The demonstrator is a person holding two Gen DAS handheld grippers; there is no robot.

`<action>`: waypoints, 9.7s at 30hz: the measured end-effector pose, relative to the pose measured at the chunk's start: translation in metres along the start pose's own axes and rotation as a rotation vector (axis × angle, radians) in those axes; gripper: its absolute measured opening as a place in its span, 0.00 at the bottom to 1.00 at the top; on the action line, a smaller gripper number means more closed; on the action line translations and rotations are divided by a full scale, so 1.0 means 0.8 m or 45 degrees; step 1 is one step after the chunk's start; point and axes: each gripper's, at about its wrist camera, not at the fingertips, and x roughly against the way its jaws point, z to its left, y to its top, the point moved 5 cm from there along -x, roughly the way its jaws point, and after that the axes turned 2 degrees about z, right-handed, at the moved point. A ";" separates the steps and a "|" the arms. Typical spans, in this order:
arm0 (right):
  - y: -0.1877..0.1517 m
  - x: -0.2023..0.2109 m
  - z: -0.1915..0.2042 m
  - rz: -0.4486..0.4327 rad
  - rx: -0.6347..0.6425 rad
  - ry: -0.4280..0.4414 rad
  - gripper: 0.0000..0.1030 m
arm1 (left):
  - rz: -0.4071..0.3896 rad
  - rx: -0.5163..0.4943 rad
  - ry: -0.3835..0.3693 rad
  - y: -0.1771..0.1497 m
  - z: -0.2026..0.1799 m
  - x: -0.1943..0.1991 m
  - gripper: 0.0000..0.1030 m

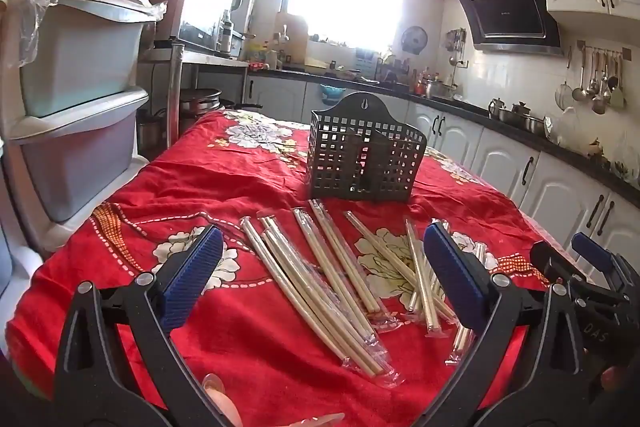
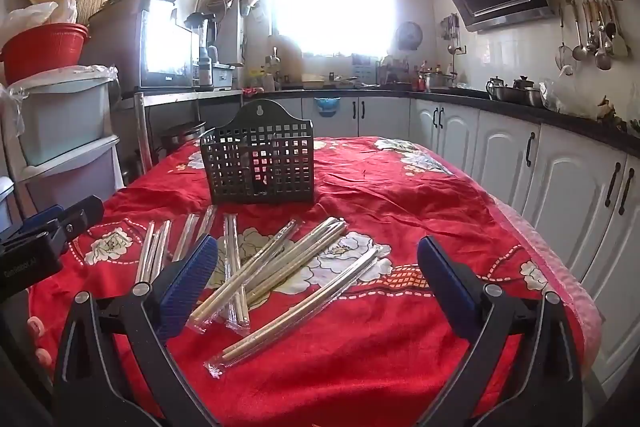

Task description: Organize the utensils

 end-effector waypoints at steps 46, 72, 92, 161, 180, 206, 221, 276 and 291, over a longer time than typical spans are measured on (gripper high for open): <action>0.000 0.001 -0.001 -0.005 -0.008 0.006 0.94 | -0.005 0.003 -0.012 0.004 -0.005 -0.001 0.90; 0.024 -0.052 0.041 0.149 0.097 0.197 0.94 | 0.121 0.109 -0.019 0.020 0.055 -0.036 0.90; 0.049 -0.138 0.044 0.384 0.084 0.291 0.94 | 0.331 0.035 -0.081 0.064 0.056 -0.112 0.90; 0.059 -0.270 0.009 0.796 -0.204 0.524 0.06 | 0.704 0.144 -0.349 0.087 0.038 -0.242 0.05; 0.229 -0.164 0.017 0.253 -0.083 0.602 0.05 | 0.325 0.004 -0.539 0.247 -0.039 -0.169 0.02; 0.393 -0.217 -0.002 -0.166 -0.032 0.439 0.05 | -0.017 -0.068 -0.309 0.389 -0.043 -0.234 0.02; 0.346 -0.281 -0.003 -0.190 0.012 0.354 0.05 | -0.045 -0.099 -0.253 0.332 -0.032 -0.286 0.02; 0.193 -0.192 -0.047 -0.011 -0.106 0.237 0.66 | 0.077 0.104 -0.298 0.215 0.024 -0.198 0.90; 0.158 -0.167 -0.011 0.075 -0.038 0.313 0.67 | 0.137 0.170 -0.228 0.174 0.070 -0.164 0.90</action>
